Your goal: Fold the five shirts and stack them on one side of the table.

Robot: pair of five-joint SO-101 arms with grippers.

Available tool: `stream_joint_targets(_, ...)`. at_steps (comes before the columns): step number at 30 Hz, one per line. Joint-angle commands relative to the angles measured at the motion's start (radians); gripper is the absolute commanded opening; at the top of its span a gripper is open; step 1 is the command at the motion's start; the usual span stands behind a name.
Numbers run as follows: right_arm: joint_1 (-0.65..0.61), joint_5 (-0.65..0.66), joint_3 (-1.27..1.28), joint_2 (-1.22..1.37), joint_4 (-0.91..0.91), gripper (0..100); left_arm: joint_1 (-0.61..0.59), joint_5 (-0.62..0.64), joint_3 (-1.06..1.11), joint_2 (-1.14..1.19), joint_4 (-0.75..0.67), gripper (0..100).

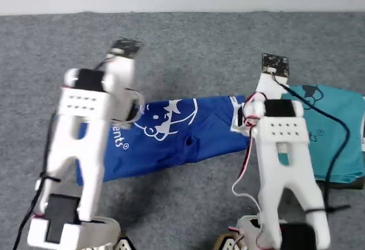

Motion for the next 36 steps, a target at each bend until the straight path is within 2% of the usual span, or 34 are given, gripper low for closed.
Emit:
stream_joint_targets(1,0.002,-0.008,-0.055,-0.12,0.065,0.8,-0.15,-0.071,-0.007,-0.057,0.043,9)
stream_joint_targets(6,0.002,-0.008,-0.055,-0.211,0.131,0.8,-0.358,-0.175,0.045,-0.015,0.041,21)
stream_joint_targets(10,0.002,-0.008,-0.055,-0.275,0.166,0.8,-0.453,-0.222,0.114,0.063,-0.009,26)
stream_joint_targets(16,0.008,-0.008,-0.054,-0.36,0.216,0.8,-0.48,-0.216,0.13,0.272,-0.15,26)
stream_joint_targets(21,0.101,-0.006,-0.054,-0.401,0.223,0.8,-0.477,-0.206,0.128,0.431,-0.235,26)
stream_joint_targets(25,0.174,0.074,-0.054,-0.438,0.223,0.8,-0.477,-0.124,0.128,0.494,-0.29,26)
stream_joint_targets(29,0.22,0.121,-0.054,-0.487,0.223,0.8,-0.474,-0.087,0.128,0.525,-0.33,19)
stream_joint_targets(35,0.222,0.141,-0.054,-0.567,0.223,0.8,-0.439,-0.092,0.128,0.557,-0.342,1)
stream_joint_targets(36,0.222,0.141,-0.054,-0.572,0.223,0.8,-0.439,-0.092,0.128,0.552,-0.339,1)
